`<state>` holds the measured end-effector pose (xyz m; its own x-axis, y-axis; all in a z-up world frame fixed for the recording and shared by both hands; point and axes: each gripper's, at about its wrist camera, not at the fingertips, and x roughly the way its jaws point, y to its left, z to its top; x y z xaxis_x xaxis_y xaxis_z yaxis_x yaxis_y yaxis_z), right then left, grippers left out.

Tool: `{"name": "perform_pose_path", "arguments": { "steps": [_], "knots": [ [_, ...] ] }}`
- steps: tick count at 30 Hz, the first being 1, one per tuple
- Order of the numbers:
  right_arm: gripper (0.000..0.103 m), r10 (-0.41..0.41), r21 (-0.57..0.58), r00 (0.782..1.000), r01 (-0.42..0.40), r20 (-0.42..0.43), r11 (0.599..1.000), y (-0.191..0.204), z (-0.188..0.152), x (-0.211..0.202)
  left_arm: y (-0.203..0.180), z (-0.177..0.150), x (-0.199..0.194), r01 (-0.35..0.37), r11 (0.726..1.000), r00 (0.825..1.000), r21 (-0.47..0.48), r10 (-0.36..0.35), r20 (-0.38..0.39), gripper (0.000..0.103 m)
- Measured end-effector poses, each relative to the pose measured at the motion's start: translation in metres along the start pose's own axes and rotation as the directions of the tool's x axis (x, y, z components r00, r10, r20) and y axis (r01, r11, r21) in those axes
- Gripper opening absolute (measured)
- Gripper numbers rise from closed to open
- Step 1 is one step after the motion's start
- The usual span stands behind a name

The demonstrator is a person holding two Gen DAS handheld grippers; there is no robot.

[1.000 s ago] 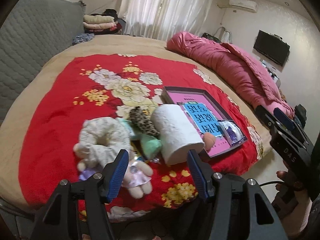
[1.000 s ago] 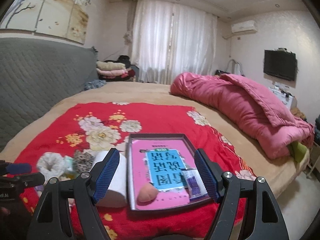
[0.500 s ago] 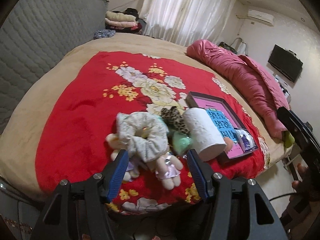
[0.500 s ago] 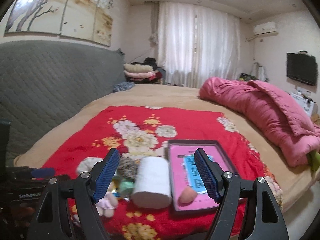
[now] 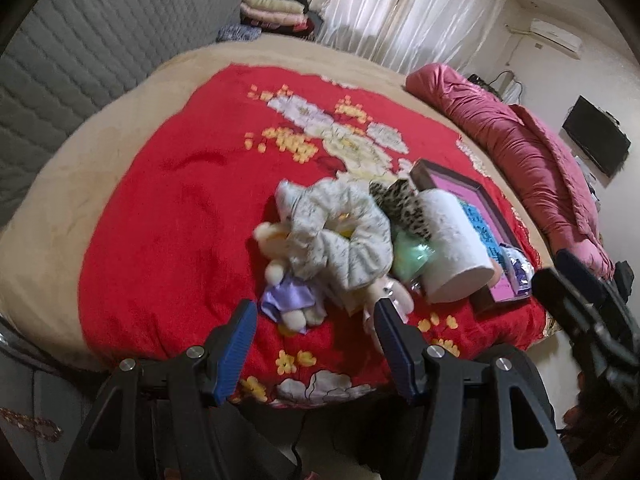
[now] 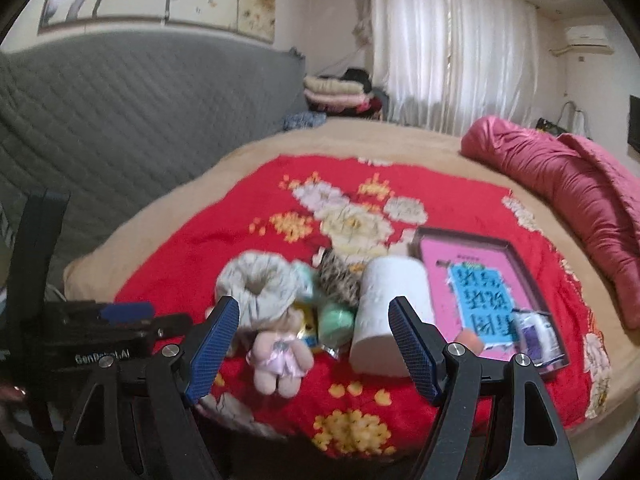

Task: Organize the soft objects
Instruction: 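Move both grippers back toward the pile of plush toys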

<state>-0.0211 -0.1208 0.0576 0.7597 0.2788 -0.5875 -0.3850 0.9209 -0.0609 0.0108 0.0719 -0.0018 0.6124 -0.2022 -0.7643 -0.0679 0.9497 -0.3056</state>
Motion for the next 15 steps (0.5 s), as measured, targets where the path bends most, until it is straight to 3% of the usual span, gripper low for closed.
{"name": "perform_pose_path", "arguments": {
  "steps": [6,15],
  "knots": [
    [0.078,0.027,-0.013,0.995,-0.029,-0.095,1.000,0.002,-0.020,0.031,0.008,-0.005,0.025,-0.015,0.999,0.998,-0.037,0.012,-0.066,0.060],
    [0.078,0.047,-0.039,0.990,-0.053,-0.134,0.998,0.009,-0.029,0.055,0.010,-0.002,0.057,-0.037,0.998,0.992,-0.041,0.032,-0.121,0.060]
  ]
}}
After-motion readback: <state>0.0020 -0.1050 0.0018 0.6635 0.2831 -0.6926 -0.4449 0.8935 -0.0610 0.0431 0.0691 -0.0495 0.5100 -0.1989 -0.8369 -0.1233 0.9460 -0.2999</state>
